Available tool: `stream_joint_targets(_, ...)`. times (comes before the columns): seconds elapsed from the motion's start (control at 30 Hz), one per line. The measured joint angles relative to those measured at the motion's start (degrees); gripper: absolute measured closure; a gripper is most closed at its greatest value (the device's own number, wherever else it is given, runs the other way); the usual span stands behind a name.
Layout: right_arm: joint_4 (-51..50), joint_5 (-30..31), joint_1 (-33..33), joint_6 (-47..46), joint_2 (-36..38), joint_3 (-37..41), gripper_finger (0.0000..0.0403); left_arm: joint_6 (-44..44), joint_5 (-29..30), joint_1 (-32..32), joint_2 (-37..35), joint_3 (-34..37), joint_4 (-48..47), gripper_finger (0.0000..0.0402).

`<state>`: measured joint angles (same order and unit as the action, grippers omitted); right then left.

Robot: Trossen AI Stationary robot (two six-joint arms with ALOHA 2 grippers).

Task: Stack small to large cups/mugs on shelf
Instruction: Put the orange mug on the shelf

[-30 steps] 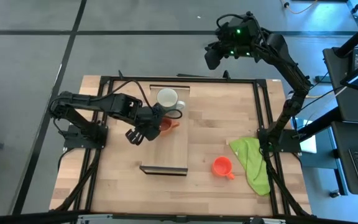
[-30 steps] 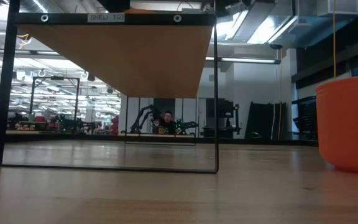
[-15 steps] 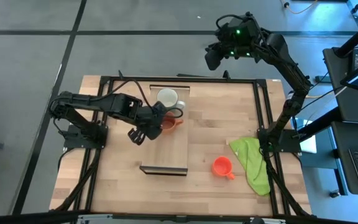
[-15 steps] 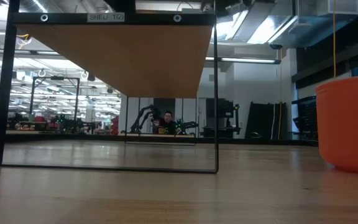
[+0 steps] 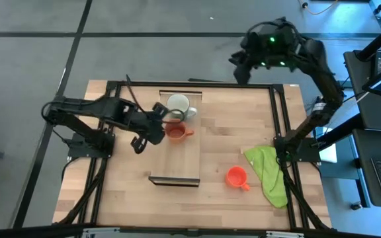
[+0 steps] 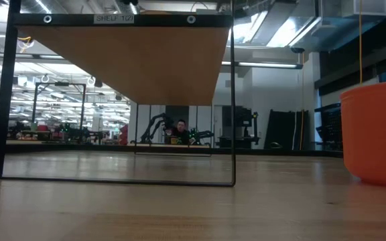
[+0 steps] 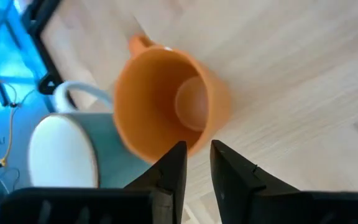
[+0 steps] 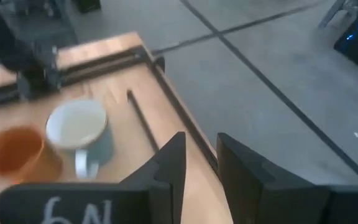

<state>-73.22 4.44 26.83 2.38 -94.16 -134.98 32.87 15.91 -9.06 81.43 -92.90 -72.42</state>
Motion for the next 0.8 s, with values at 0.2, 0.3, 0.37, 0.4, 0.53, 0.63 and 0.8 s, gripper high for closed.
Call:
stream_joint_targets(0.2,-17.19,0.55,-9.23,-6.07,3.75,0.07,0.0311,-7.13,0.66,0.05,-4.29,0.00,0.52,0.0338)
stream_joint_targets(0.3,-15.59,1.70,-17.26,-15.48,5.85,4.22,0.0311,-10.80,1.52,0.03,-6.34,0.00,0.70,0.0339)
stream_joint_targets(0.37,-15.35,3.62,-21.48,-22.46,6.14,6.48,0.0311,-13.44,2.26,0.03,-7.67,0.00,1.01,0.0339)
stream_joint_targets(0.4,-16.45,4.96,-23.14,-26.86,6.21,7.73,0.0311,-14.72,2.67,0.03,-8.45,0.01,1.08,0.0339)
stream_joint_targets(0.53,-16.57,4.83,-28.84,-40.80,7.46,18.04,0.0311,-18.96,3.03,-0.15,-11.81,0.02,1.94,0.0339)
stream_joint_targets(0.63,-17.03,1.03,-32.31,-50.63,8.31,27.84,0.0311,-21.20,3.01,-0.46,-14.47,0.02,2.99,0.0339)
stream_joint_targets(0.8,-17.16,-8.97,-38.61,-62.02,8.34,43.27,0.0311,-22.30,2.75,-0.52,-18.52,0.02,4.07,0.0339)
